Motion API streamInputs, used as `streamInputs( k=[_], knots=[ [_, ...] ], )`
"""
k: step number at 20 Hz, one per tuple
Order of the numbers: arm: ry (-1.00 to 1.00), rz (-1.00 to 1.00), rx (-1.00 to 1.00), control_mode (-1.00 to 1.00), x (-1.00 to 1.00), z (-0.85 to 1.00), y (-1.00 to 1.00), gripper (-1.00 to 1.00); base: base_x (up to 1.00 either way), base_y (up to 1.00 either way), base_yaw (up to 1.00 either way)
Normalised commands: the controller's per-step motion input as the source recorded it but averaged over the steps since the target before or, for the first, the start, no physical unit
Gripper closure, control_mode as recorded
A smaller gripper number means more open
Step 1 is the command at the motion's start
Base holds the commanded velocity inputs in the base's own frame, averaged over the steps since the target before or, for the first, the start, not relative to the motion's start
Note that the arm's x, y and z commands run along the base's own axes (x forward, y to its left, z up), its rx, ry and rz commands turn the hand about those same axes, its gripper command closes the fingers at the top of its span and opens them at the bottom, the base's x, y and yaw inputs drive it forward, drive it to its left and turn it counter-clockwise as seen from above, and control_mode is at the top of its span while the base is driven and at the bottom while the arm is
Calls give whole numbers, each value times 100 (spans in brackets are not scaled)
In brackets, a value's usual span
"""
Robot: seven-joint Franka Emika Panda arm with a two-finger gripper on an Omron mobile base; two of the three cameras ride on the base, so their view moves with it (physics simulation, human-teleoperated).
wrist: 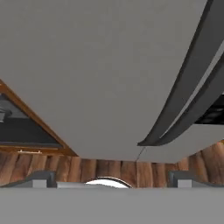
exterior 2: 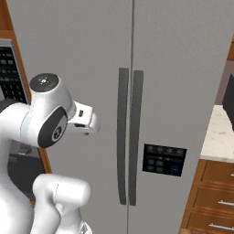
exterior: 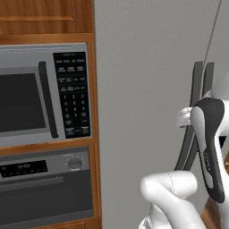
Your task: Open the freezer door, pick up the ice cube tray from the freezer, and place it on the dining counter.
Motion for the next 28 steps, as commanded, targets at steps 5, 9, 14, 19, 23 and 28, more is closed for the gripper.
streamInputs(
  k=[5, 9, 14, 19, 23, 28],
  knots=[
    [-27, 4, 0, -100, -19, 0, -78, -100, 0, 0, 0],
    [-26, 5, 0, -100, 0, 0, -82, -100, 0, 0, 0],
    [-27, 9, 0, -100, 0, 0, -64, -100, 0, 0, 0],
    [-25, 11, 0, -100, 3, -4, -47, -100, 0, 0, 0],
    [-23, 14, 0, -100, 0, 0, -30, -100, 0, 0, 0],
    [-21, 9, 0, -100, 12, 0, -3, -100, 0, 0, 0]
  ],
)
